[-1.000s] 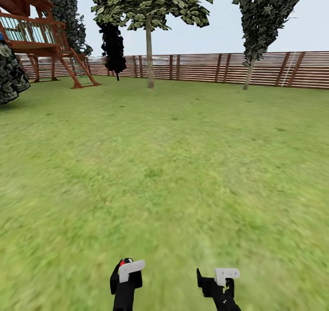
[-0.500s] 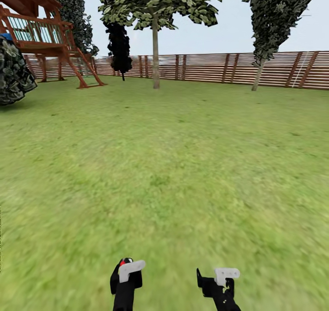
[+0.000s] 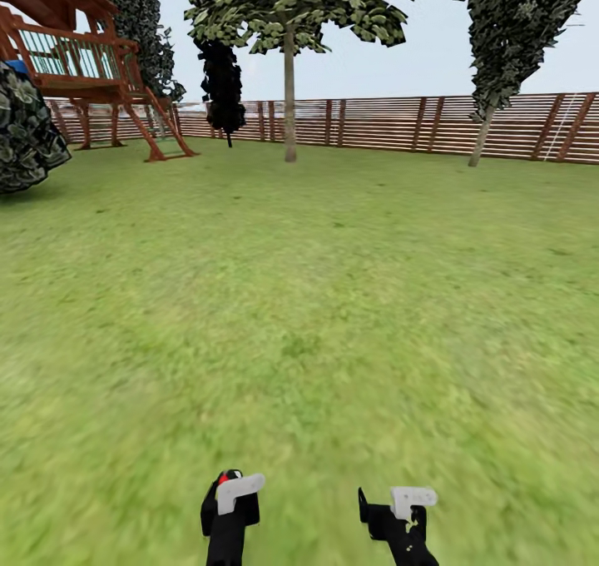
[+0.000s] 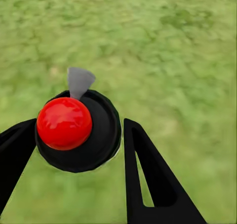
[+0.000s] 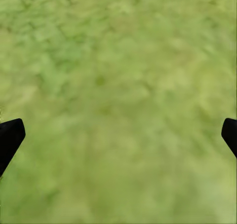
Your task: In the garden, pick up the pesticide atomizer on the floor and spray pesticide onto both trees until each tree trunk is fully covered.
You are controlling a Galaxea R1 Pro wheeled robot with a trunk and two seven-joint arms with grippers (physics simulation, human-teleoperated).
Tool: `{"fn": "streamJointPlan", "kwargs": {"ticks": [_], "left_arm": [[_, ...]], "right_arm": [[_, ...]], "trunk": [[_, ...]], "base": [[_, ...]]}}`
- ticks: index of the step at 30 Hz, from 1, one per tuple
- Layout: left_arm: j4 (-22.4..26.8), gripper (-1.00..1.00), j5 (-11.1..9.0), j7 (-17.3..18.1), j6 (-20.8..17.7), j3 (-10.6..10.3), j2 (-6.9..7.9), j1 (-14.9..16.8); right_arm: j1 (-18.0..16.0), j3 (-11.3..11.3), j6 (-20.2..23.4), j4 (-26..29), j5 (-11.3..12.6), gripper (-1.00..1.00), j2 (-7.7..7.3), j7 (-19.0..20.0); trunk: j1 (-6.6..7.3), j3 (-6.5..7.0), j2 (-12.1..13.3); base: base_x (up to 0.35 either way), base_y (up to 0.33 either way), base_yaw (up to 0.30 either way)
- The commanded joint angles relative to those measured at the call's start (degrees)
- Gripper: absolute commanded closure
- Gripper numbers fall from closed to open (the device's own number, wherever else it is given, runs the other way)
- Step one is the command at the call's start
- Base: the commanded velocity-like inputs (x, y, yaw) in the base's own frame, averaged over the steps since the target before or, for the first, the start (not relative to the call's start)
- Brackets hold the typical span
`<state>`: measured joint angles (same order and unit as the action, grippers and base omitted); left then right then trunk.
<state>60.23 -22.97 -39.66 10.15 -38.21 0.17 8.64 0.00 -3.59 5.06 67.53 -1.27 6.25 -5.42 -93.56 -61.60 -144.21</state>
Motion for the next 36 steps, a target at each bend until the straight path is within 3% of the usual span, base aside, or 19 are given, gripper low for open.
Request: {"fn": "streamJointPlan", "kwargs": {"ticks": [1,36], "left_arm": [[0.0,1.00,-0.5,-0.2,0.4,-0.2,0.02,0.1],[-0.2,1.00,-0.4,-0.1,0.4,-0.2,0.01,0.1]], "right_arm": [[0.0,-0.1,0.4,0.1,-0.1,-1.00,-0.01,-0.3],[0.0,-0.1,0.4,0.1,-0.1,-1.00,0.02,-0.1]], "trunk": [[-0.03,-0.05,0.0],[-0.03,-0.05,0.0]], "base": [[0.335,0.096,0.000],[0.335,0.081,0.000]]}}
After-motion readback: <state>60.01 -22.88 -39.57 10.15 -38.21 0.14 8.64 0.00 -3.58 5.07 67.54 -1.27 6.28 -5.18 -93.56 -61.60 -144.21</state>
